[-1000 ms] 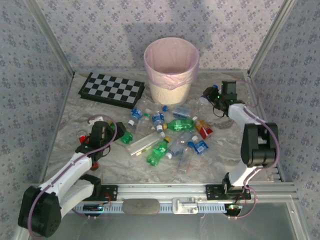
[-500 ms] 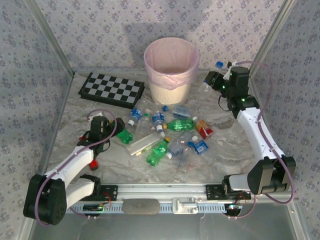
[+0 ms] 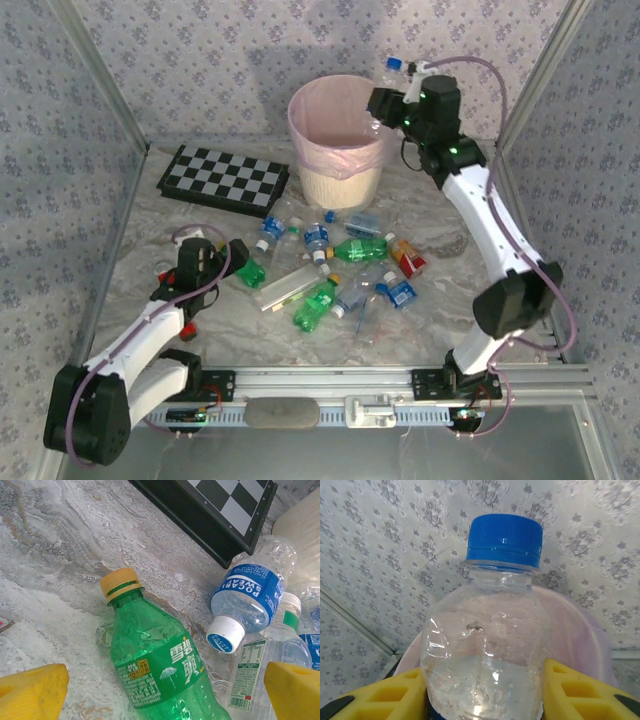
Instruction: Put the plastic bottles in the bin
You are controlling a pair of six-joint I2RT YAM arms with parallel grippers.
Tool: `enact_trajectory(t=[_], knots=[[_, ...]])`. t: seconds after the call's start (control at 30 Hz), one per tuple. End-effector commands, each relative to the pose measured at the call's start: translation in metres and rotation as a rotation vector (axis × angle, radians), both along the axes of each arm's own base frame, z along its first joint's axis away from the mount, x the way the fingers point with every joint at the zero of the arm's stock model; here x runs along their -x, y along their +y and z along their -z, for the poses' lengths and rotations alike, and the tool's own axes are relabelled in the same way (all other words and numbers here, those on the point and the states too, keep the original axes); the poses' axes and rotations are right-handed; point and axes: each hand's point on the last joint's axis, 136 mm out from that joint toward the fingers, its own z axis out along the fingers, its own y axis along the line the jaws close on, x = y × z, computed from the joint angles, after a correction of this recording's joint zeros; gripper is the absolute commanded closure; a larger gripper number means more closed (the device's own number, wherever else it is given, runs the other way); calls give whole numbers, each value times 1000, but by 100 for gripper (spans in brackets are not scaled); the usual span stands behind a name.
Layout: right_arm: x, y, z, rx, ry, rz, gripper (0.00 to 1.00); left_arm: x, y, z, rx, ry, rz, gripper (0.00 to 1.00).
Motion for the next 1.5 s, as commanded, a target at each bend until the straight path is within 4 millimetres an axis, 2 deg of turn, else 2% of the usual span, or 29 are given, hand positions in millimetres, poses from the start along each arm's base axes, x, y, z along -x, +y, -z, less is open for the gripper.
enact_trajectory(t=[0.0, 0.23, 0.43, 0.6, 0.73, 0.8, 0.9, 1.0, 1.13, 1.23, 1.4, 1.47], knots=[[-20, 15, 11, 62, 33, -15, 52, 9, 10, 2, -13, 4, -35, 0], [-46, 54, 50, 134, 136, -71, 51, 23, 24, 1, -37, -3, -74, 0], [-56, 70, 77, 173, 201, -87, 49, 27, 32, -1, -37, -12, -97, 0], [-57, 77, 80, 181, 200, -91, 39, 28, 33, -2, -35, -13, -103, 0], [-54, 80, 66, 173, 173, -102, 18, 28, 33, -3, -32, -12, -104, 0], [-51, 80, 54, 161, 152, -108, 13, 28, 34, -4, -32, -11, -105, 0], [-42, 79, 29, 144, 110, -117, 9, 28, 33, -7, -32, -9, -102, 0], [-25, 76, 10, 149, 77, -134, 1, 27, 34, -8, -39, 2, -104, 0], [1, 69, -9, 165, 23, -143, 1, 24, 31, -9, -35, 18, -96, 0], [20, 58, -14, 177, -2, -133, 1, 20, 27, -8, -25, 30, -88, 0], [54, 35, -10, 216, -50, -101, 1, 13, 13, -5, -42, 48, -70, 0], [67, 22, 0, 238, -50, -76, 1, 9, 5, -5, -61, 47, -56, 0]])
